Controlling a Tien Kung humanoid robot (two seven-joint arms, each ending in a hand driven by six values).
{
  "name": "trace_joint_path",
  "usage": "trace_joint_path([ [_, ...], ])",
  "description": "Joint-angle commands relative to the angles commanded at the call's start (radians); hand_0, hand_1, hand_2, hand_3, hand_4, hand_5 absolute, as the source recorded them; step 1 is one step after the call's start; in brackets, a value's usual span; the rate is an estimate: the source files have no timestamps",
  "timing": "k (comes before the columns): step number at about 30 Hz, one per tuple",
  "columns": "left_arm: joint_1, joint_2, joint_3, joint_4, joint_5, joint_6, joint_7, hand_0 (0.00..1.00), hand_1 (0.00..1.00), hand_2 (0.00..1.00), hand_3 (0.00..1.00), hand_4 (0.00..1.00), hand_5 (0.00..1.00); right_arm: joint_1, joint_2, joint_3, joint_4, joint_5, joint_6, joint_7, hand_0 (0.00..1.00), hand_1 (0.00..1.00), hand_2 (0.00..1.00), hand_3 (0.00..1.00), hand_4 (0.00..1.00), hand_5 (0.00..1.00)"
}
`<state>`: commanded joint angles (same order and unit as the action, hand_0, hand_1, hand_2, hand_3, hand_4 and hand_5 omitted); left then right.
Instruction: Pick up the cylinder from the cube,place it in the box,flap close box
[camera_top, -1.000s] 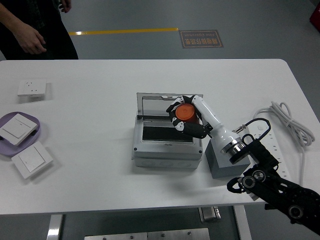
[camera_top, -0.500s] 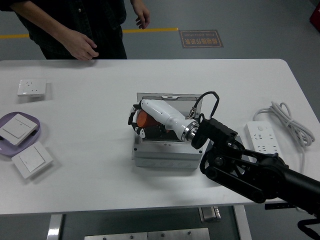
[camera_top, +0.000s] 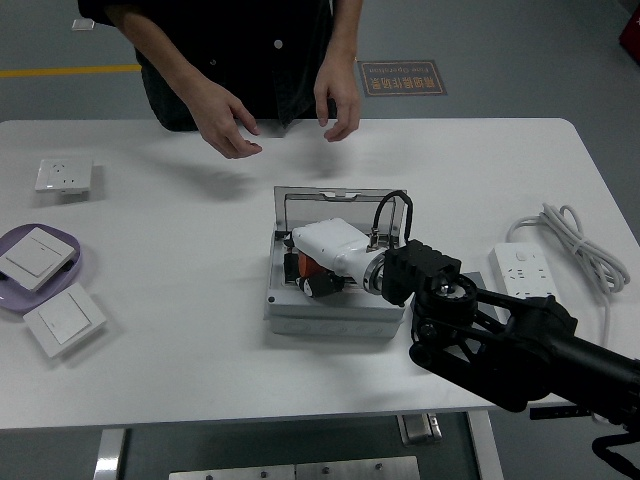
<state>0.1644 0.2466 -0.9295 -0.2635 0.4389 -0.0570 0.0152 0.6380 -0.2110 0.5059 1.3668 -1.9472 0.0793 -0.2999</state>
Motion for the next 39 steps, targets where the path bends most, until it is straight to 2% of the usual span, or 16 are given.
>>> trace_joint_path([
  [1,0.0,0.0,-0.001,0.0,0.001,0.0,0.0,0.616,0.654,0.628,0.65,0.727,0.181,-0.001,-0.001,0.001,0.001,-0.001,-0.001,0.0,0.611,0.613,0.605,0.645,0.434,0.002],
  [2,0.0,-0.001,-0.001,0.0,0.001,0.0,0.0,0.616,0.654,0.628,0.65,0.728,0.182,-0.003,-0.002,0.003,0.002,-0.002,-0.002,0.001,0.852,0.744,0.737,0.723,0.596,0.389],
  [7,0.001,-0.001,-0.004,-0.001,0.002,0.0,0.001,0.616,0.654,0.628,0.65,0.728,0.182,-0.009,-0.005,0.012,0.008,0.007,-0.02,0.012,0.852,0.744,0.737,0.723,0.596,0.389],
  [8,0.001,-0.001,-0.005,-0.001,0.003,0.0,0.001,0.616,0.654,0.628,0.649,0.727,0.184,-0.011,-0.006,0.013,0.011,0.014,-0.029,0.018,0.871,0.744,0.743,0.734,0.644,0.418],
  [10,0.002,-0.001,-0.006,-0.001,0.002,0.0,0.001,0.616,0.654,0.628,0.649,0.727,0.184,-0.013,-0.008,0.016,0.015,0.033,-0.044,0.026,0.871,0.744,0.743,0.734,0.644,0.418],
  [16,0.002,0.0,-0.008,-0.001,0.002,0.0,0.001,0.616,0.654,0.628,0.649,0.728,0.185,-0.021,-0.013,0.032,0.034,0.163,-0.095,0.067,0.858,0.731,0.733,0.726,0.666,0.444],
  [22,0.002,-0.001,-0.009,0.0,0.002,-0.001,0.002,0.616,0.654,0.628,0.649,0.726,0.181,-0.029,-0.03,0.05,0.052,0.307,-0.121,0.1,0.842,0.715,0.718,0.715,0.66,0.433],
  [33,0.004,-0.003,-0.008,0.001,-0.003,0.0,0.002,0.616,0.655,0.627,0.648,0.724,0.179,-0.05,-0.081,0.076,0.108,0.546,-0.121,0.136,0.805,0.691,0.692,0.698,0.661,0.416],
  [39,0.005,-0.004,-0.008,0.002,-0.004,0.0,0.002,0.616,0.654,0.627,0.648,0.723,0.177,-0.058,-0.108,0.109,0.162,0.596,-0.114,0.144,0.796,0.689,0.687,0.696,0.661,0.41],
])
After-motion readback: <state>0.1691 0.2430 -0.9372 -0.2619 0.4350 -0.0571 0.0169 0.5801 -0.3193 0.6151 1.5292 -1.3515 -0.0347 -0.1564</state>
